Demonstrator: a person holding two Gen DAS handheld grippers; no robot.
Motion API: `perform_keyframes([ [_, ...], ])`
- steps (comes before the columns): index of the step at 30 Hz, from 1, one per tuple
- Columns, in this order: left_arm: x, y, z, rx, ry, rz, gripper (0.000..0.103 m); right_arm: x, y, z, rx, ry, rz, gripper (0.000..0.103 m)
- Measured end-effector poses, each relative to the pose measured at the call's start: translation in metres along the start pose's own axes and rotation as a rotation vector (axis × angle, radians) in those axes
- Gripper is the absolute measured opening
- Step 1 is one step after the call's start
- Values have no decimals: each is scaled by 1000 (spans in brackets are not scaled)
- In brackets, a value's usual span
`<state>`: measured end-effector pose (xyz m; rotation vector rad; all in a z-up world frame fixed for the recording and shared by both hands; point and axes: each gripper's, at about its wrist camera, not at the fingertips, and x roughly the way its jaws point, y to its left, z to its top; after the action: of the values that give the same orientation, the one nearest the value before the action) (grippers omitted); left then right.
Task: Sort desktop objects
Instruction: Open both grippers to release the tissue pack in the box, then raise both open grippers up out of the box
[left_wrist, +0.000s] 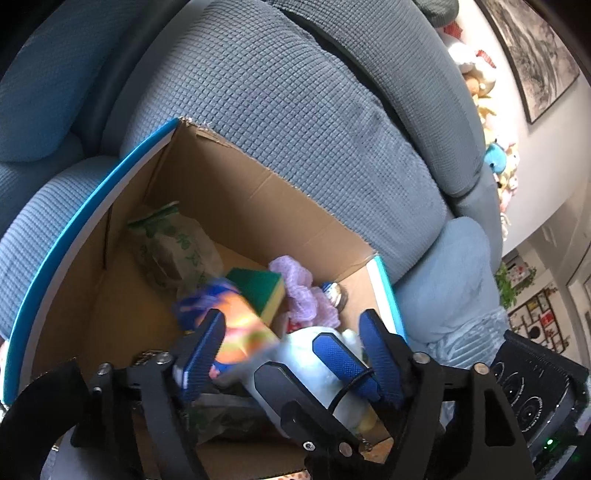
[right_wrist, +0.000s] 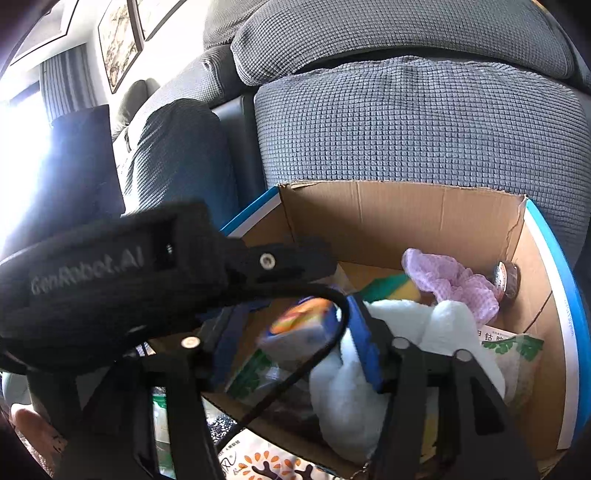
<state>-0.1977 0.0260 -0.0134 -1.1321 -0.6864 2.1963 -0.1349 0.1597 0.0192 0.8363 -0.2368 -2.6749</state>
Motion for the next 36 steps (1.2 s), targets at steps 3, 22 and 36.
perform_keyframes([
  [3, -1, 0, 1, -4, -11, -8, 81, -1, 0, 1, -1, -4, -8, 61],
  [22, -50, -16, -5, 4, -121, -99, 81, -46, 4, 9, -33, -114, -48, 101],
  [36, -111, -31, -7, 11, -242, -115, 81, -118, 13, 15, -162, -186, -94, 101],
])
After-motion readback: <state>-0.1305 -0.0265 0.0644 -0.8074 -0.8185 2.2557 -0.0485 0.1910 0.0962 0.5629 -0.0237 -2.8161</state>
